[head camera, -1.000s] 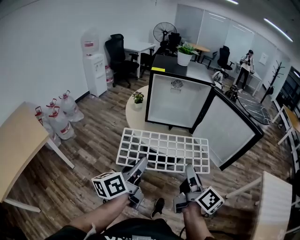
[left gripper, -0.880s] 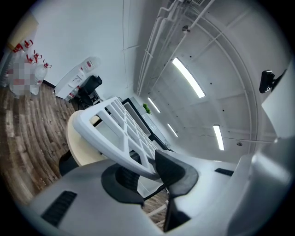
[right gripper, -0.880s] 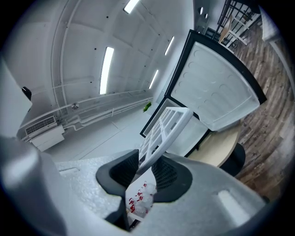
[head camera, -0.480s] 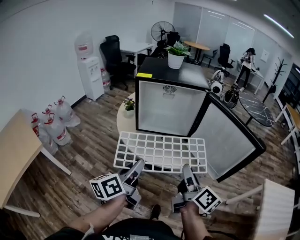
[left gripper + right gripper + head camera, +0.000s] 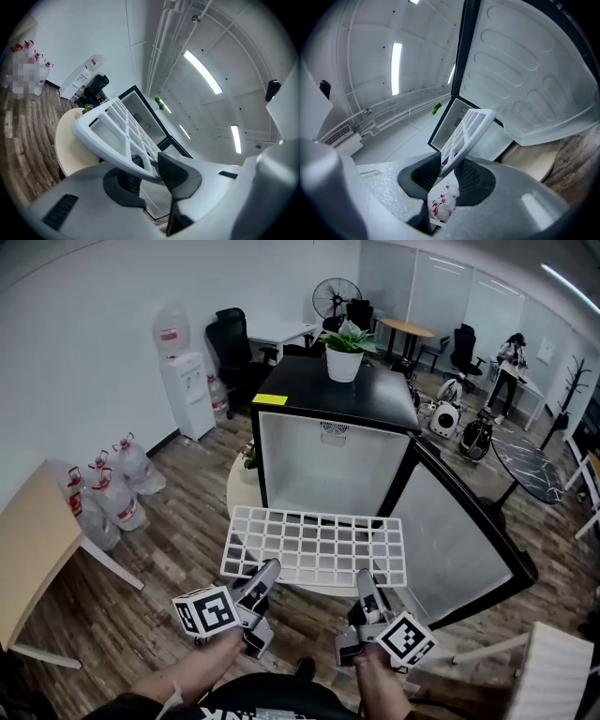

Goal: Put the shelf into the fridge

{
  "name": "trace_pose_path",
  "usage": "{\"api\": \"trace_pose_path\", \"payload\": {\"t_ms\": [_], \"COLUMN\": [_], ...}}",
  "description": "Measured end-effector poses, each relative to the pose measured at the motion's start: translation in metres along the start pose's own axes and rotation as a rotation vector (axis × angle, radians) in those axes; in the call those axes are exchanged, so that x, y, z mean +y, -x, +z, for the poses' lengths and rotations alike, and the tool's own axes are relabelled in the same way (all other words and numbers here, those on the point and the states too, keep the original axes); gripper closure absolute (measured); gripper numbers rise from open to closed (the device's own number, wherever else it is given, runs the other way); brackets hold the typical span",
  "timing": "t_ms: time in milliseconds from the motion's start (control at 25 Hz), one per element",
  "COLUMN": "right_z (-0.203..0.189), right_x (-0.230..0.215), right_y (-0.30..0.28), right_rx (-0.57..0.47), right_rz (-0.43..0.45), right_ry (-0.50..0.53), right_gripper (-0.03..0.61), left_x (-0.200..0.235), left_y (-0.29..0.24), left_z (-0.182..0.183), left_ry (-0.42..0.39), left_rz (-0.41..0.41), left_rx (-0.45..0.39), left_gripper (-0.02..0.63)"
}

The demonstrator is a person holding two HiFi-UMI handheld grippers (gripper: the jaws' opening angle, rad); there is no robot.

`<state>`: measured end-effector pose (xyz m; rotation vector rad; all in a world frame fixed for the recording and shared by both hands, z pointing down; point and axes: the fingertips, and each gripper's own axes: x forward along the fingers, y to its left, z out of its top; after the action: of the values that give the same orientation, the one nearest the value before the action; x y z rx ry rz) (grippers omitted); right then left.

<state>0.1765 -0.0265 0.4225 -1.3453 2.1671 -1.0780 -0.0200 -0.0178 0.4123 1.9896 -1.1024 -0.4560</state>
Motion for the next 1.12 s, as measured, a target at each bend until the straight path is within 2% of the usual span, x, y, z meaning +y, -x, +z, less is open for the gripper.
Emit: {"api": "trace_pose_path", "payload": {"t_ms": [280, 400, 560, 960, 1040, 1120], "right_z": [0.02, 0.022, 0.024, -0.001, -0.006, -0.011], "right_x": [-0.022, -0.026, -0.043, -0.045, -0.049, -0.049], "right_y": [-0.033, -0.049, -0.06, -0.103, -0.11, -0.119], "right_rx": [0.036, 0.046, 0.076, 0.072, 0.072, 0.057], "right_rz": [0.04, 0.086, 0.05, 0.062, 0.027, 0.03], "right_ry": [-0.04, -0.089, -0.043, -0.152, -0.126, -0.144], "right_gripper": [0.491, 0.491, 0.491, 0.491, 0.491, 0.491], "left_x": [0.006, 0.014, 0.024, 0.069, 0.079, 0.089], "left_y": [-0.037, -0.05, -0.061, -0.078, -0.081, -0.084], "left_z": [0.007, 0.009, 0.007, 0.023, 0.03, 0.036], "left_ry": [-0.003, 0.0, 0.015, 0.039, 0.019, -0.001], "left_rz": [0.029, 0.042, 0.063, 0.06, 0.053, 0.043], "left_rx": [-0.017, -0.023, -0.013, 0.044, 0.061, 0.076], "left_gripper": [0.522, 0.522, 0.522, 0.522, 0.522, 0.522]}}
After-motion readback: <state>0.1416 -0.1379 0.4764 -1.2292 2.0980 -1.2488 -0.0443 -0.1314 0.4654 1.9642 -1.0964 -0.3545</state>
